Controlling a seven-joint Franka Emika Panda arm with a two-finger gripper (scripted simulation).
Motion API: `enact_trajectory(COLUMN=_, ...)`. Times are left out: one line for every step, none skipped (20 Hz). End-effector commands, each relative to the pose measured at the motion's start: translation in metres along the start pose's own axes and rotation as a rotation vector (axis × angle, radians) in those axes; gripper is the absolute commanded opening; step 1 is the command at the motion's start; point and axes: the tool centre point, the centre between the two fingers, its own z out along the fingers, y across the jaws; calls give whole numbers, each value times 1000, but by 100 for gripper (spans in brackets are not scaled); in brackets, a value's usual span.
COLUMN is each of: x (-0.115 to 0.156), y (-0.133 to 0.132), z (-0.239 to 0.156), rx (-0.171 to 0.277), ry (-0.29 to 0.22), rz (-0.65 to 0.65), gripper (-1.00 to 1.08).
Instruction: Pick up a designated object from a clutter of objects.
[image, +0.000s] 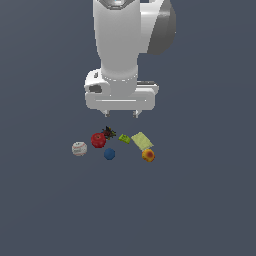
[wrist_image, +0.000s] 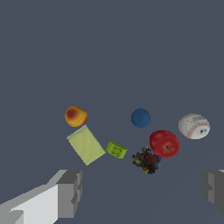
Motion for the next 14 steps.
enact_trajectory(x=0, y=0, z=0, rx=0, ry=0, rz=0, gripper=100)
enact_trajectory(x=0, y=0, z=0, rx=-1, ry=0, rz=-1, gripper=100)
enact_trajectory(x=0, y=-1, z=-1, rx=-2, ry=1, rz=-6, gripper=100)
enact_trajectory(x=0, y=-3, z=-2, rx=-5, ry=2, rz=-12, gripper=100)
enact_trajectory(x=0, y=-5, z=-4, rx=-8, ry=4, rz=-22, gripper=100)
enact_trajectory(x=0, y=-8, z=-6, rx=-13, ry=6, rz=-34, gripper=100)
enact_trajectory(x=-1, y=-11, z=-8, rx=-18, ry=8, rz=-46, gripper=100)
enact_trajectory(x=-1, y=-14, z=-10, rx=-22, ry=10, rz=-56, gripper=100)
enact_trajectory(x=-1, y=-15, z=-11, rx=-24, ry=11, rz=-63, gripper=100)
enact_trajectory(x=-1, y=-16, z=-12, rx=-26, ry=12, rz=-67, gripper=100)
enact_trajectory(x=-1, y=-17, z=-12, rx=-27, ry=12, rz=-69, gripper=100)
enact_trajectory(x=-1, y=-16, z=-12, rx=-26, ry=12, rz=-67, gripper=100)
enact_trajectory(x=-1, y=-16, z=-12, rx=-25, ry=11, rz=-65, gripper=100)
enact_trajectory(x=-1, y=-16, z=-12, rx=-25, ry=11, rz=-65, gripper=100)
